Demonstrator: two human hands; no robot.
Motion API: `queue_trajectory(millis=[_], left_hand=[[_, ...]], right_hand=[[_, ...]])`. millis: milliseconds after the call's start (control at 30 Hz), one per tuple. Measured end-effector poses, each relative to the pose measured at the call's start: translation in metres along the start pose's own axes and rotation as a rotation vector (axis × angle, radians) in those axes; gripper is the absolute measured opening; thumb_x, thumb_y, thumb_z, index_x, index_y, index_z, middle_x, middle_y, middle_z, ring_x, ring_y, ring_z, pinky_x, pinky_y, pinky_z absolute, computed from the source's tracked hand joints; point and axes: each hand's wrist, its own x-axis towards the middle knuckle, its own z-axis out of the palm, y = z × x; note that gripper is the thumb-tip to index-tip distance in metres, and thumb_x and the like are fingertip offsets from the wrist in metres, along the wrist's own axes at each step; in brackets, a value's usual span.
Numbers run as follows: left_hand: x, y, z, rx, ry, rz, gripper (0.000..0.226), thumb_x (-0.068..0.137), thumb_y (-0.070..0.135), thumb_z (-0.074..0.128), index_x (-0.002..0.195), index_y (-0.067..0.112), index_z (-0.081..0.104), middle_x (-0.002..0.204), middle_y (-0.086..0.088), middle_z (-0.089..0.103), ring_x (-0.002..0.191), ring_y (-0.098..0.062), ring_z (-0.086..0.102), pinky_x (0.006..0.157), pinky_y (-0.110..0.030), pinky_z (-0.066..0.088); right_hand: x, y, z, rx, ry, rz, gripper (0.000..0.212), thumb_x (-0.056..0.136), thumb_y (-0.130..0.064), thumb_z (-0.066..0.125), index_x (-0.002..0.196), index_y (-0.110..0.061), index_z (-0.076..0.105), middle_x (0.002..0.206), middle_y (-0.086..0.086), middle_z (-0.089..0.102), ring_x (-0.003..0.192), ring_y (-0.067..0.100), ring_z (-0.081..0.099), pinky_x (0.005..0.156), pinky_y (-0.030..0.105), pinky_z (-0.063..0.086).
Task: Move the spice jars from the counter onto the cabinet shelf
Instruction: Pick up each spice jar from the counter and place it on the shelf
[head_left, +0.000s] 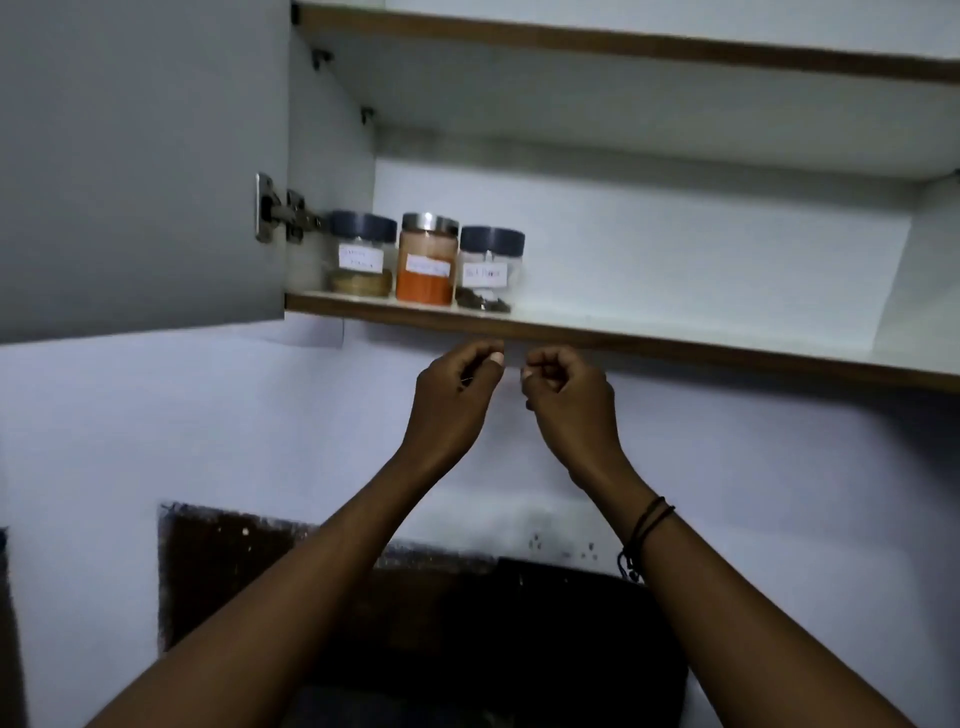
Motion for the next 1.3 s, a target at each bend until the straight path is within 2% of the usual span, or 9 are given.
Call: queue_trajectory(millis=[200,367,533,600,667,767,867,1000,1300], left_hand=[[-0.100,-0.045,0.030,-0.089,-0.186,-0.215,0.021,0.101,0.025,0.053,0.109,0.025,0.072,0.106,0.009,0.074,0.106,-0.010,0.068,0.097,-0.032,0.053],[-0.216,-0.105,0.041,0.034,-0.378,-0.313,0.029,0.096,0.018,0.054,0.120,0.014,0.071,0.116,0.000,0.074,0.109,-0.008,0.067,0.099,-0.028,0.053],[-0.332,-0.154,0.034,0.179,-0.657,-0.380,0.029,0.096,0.011,0.053,0.116,0.020,0.072,0.110,0.007,0.072,0.094,0.017,0.062,0.083,-0.004,0.046],[-0.371,-0.164,0.030,0.199,-0.775,-0.422,0.028,0.094,0.006,0.054,0.111,0.019,0.072,0.105,0.008,0.072,0.090,0.014,0.064,0.080,-0.007,0.048],[-0.404,-0.171,0.026,0.244,-0.827,-0.416,0.027,0.090,0.005,0.054,0.108,0.015,0.072,0.102,0.000,0.073,0.090,0.000,0.067,0.082,-0.022,0.054],[-0.437,-0.181,0.021,0.269,-0.813,-0.500,0.036,0.096,0.016,0.052,0.131,0.013,0.060,0.124,-0.007,0.066,0.114,-0.016,0.061,0.100,-0.035,0.049],[-0.448,-0.181,0.018,0.215,-0.720,-0.767,0.047,0.101,0.034,0.051,0.145,0.020,0.046,0.136,-0.001,0.058,0.122,-0.017,0.056,0.104,-0.036,0.046],[-0.449,-0.179,0.017,0.049,-0.660,-0.902,0.030,0.101,0.034,0.052,0.128,0.025,0.060,0.118,0.002,0.067,0.108,-0.015,0.065,0.096,-0.039,0.054],[-0.441,-0.173,0.014,-0.012,-0.391,-1.005,0.040,0.105,0.031,0.041,0.082,0.009,0.064,0.082,-0.010,0.063,0.075,-0.021,0.058,0.069,-0.037,0.047]], right_hand=[[-0.105,0.054,-0.002,-0.013,-0.054,0.181,0.009,0.090,-0.016,0.062,0.095,-0.021,0.068,0.087,-0.011,0.071,0.082,0.004,0.067,0.075,0.022,0.054],[-0.234,0.118,0.009,-0.110,-0.109,0.344,0.018,0.088,-0.011,0.057,0.099,-0.025,0.063,0.091,-0.009,0.064,0.076,-0.004,0.057,0.068,0.002,0.038],[-0.371,0.167,0.012,-0.180,-0.292,0.516,0.027,0.091,-0.021,0.055,0.118,-0.024,0.056,0.108,-0.004,0.062,0.095,0.009,0.057,0.083,0.027,0.045],[-0.417,0.181,0.009,-0.219,-0.349,0.575,0.022,0.092,-0.023,0.056,0.111,-0.034,0.055,0.105,-0.014,0.059,0.096,-0.006,0.055,0.092,0.029,0.050],[-0.452,0.191,0.006,-0.374,-0.401,0.563,0.022,0.090,-0.034,0.051,0.112,-0.034,0.054,0.114,-0.011,0.056,0.105,-0.003,0.051,0.099,0.028,0.045],[-0.485,0.200,0.003,-0.544,-0.479,0.517,0.053,0.082,-0.053,0.042,0.129,-0.029,0.049,0.134,0.001,0.044,0.118,0.019,0.046,0.097,0.026,0.035],[-0.499,0.206,0.003,-0.509,-0.539,0.552,0.073,0.080,-0.057,0.054,0.144,-0.029,0.032,0.139,0.006,0.036,0.121,0.023,0.043,0.098,0.029,0.037],[-0.504,0.208,0.010,-0.396,-0.573,0.643,0.093,0.077,-0.050,0.069,0.151,-0.029,0.016,0.143,0.012,0.037,0.127,0.026,0.043,0.104,0.041,0.042],[-0.469,0.211,-0.004,0.049,-0.213,0.778,0.075,0.076,-0.023,0.081,0.133,-0.030,0.034,0.132,-0.005,0.048,0.119,0.012,0.051,0.096,0.024,0.043]])
